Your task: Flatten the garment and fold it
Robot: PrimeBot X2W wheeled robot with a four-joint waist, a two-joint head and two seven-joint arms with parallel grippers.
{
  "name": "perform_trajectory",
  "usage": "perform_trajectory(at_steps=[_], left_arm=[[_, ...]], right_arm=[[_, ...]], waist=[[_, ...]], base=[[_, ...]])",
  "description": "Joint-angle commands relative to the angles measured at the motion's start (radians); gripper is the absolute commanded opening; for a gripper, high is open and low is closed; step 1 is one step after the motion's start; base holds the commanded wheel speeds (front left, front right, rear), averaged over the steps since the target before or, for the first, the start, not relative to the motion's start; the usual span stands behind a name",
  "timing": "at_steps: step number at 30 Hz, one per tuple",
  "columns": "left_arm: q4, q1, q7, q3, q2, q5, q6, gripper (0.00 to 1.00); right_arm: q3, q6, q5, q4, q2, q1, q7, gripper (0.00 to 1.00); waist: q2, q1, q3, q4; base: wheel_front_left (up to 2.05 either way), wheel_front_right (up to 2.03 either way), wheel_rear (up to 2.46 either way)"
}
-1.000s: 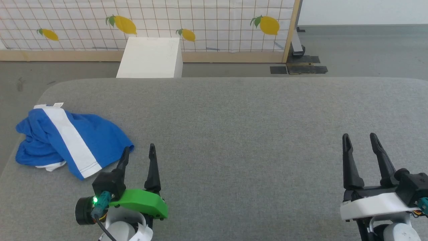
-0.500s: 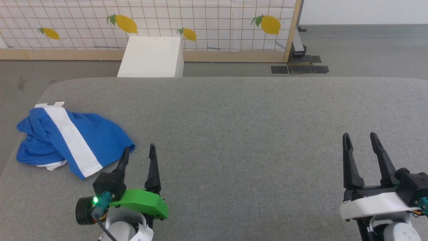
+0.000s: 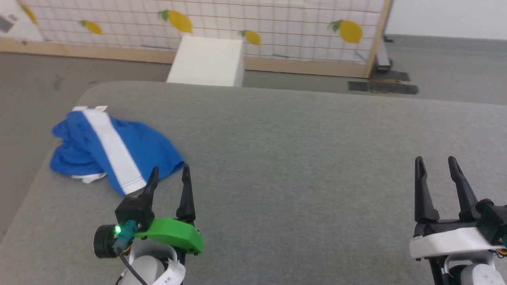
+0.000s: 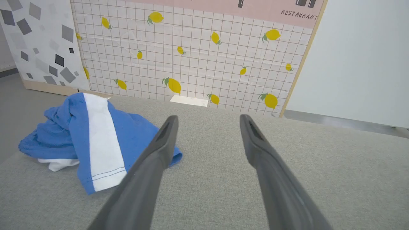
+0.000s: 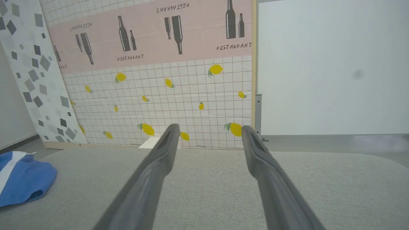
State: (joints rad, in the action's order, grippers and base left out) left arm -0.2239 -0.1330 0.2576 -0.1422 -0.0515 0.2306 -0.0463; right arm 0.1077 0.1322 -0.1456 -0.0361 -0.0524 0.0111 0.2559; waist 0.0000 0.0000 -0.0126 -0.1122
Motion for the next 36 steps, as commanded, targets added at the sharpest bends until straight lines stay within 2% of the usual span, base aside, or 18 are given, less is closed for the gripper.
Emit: perform_trajectory(at_steps=[1,9,20,27,36], left_arm=[[-0.003,-0.007,0.004,0.007,0.0,-0.001,-0.006,1.0],[0.002,0.013,0.004,0.031,-0.009,-0.003,-0.01,1.0],[0.004,0.026,0.004,0.044,-0.01,-0.002,-0.008,1.0],[0.004,0.037,0.004,0.047,-0.009,-0.002,-0.008,1.0],[0.011,0.042,0.004,0.055,-0.008,0.001,-0.011,1.0]], right_arm=[[-0.006,-0.002,0.007,0.005,0.002,-0.004,0.006,1.0],[-0.019,-0.002,0.003,0.003,0.002,0.0,0.006,1.0],[-0.042,-0.002,0.006,-0.009,0.002,0.004,0.006,1.0],[-0.056,-0.002,0.004,-0.017,0.002,0.005,0.006,1.0],[-0.063,-0.002,0.009,-0.019,0.002,0.008,0.006,1.0]], waist=[[0.0,0.0,-0.003,-0.1],[0.0,0.0,-0.008,-0.311],[0.0,0.0,-0.002,-0.503],[0.0,0.0,0.006,-0.561],[0.0,0.0,-0.001,-0.566]], base=[[0.0,0.0,0.0],[0.0,0.0,0.0],[0.0,0.0,0.0],[0.0,0.0,0.0],[0.0,0.0,0.0]])
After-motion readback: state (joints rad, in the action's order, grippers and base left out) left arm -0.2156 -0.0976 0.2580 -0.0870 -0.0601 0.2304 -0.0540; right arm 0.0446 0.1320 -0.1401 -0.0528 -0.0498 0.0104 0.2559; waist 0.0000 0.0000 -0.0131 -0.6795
